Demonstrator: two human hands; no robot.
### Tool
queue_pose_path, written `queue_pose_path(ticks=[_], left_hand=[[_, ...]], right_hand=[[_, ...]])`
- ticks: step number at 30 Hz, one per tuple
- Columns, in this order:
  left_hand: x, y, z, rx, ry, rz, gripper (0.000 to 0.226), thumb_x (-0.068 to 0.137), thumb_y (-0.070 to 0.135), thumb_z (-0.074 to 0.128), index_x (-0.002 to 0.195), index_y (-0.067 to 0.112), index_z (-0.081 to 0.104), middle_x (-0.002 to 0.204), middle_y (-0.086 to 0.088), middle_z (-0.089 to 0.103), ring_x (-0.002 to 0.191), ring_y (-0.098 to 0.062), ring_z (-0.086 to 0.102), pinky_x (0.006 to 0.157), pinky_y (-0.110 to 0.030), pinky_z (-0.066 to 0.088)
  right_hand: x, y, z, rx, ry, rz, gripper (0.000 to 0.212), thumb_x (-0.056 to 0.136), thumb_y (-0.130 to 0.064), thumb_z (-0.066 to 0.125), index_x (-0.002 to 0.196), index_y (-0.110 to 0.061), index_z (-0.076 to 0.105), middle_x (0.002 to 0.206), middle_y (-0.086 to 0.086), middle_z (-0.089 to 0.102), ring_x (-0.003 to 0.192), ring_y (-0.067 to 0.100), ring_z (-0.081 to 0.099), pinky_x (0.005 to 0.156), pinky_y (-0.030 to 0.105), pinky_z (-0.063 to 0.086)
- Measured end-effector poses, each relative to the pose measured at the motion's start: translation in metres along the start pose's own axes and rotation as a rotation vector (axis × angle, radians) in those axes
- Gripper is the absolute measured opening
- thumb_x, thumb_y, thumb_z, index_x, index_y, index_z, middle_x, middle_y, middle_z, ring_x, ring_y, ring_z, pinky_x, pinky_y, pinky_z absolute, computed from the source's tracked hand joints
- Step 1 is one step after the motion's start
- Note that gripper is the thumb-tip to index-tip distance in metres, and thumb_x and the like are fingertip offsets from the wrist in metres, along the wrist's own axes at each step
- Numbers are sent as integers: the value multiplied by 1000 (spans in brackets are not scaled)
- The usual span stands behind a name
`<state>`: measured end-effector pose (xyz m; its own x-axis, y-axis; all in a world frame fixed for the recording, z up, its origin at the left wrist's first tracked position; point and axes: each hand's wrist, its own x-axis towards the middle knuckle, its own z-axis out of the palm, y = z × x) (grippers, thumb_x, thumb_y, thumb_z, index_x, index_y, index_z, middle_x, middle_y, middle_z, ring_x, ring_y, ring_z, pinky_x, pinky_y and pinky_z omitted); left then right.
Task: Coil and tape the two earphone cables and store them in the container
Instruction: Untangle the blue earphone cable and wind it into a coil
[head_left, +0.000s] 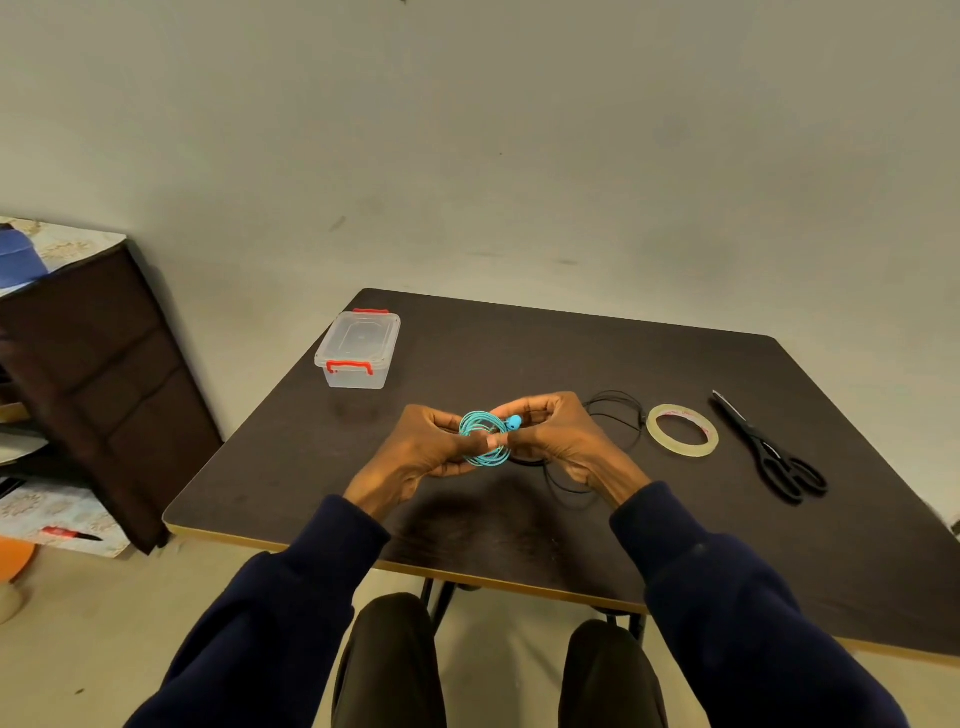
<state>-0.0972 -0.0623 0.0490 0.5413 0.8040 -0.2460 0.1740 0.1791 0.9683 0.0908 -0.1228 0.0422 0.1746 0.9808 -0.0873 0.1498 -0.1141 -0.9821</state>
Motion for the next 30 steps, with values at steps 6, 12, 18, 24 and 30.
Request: queue_pose_path(ticks=[6, 12, 18, 24, 30], left_hand=[[4, -4, 4, 48, 14, 4, 28, 74, 7, 83, 99, 9, 72, 97, -8, 75, 85, -20, 74, 64, -27, 60], [5, -8, 0, -160, 5, -77, 30, 77, 1, 78, 106, 2, 72, 100, -13, 76, 92, -24, 74, 64, -28, 60], [5, -11, 1, -318, 40, -144, 22, 79, -3, 75, 101, 2, 72, 99, -15, 76, 90, -26, 74, 68, -32, 61], [3, -10, 10, 12, 216, 126, 24, 81, 7, 77, 104, 7, 71, 89, -1, 73, 75, -11, 74, 58, -17, 56], [3, -5, 5, -94, 132, 36, 28, 81, 5, 76, 108, 2, 71, 97, -10, 76, 82, -18, 76, 61, -23, 59]], right_hand=[[0, 2, -5, 81, -28, 57, 25, 82, 4, 75, 104, -8, 75, 105, 11, 77, 100, 25, 74, 86, 39, 62], [0, 4, -8, 263, -64, 140, 26, 84, 11, 68, 106, -3, 74, 109, 16, 75, 103, 29, 73, 87, 40, 61], [-1, 2, -6, 328, -50, 166, 27, 85, 14, 65, 105, -2, 73, 106, 16, 75, 97, 27, 74, 75, 33, 64], [1, 3, -6, 342, -38, 179, 26, 86, 13, 65, 106, -3, 72, 107, 15, 75, 97, 28, 74, 75, 34, 63], [2, 2, -9, 370, -40, 200, 26, 87, 13, 64, 107, -2, 72, 107, 16, 75, 97, 28, 74, 78, 36, 63]])
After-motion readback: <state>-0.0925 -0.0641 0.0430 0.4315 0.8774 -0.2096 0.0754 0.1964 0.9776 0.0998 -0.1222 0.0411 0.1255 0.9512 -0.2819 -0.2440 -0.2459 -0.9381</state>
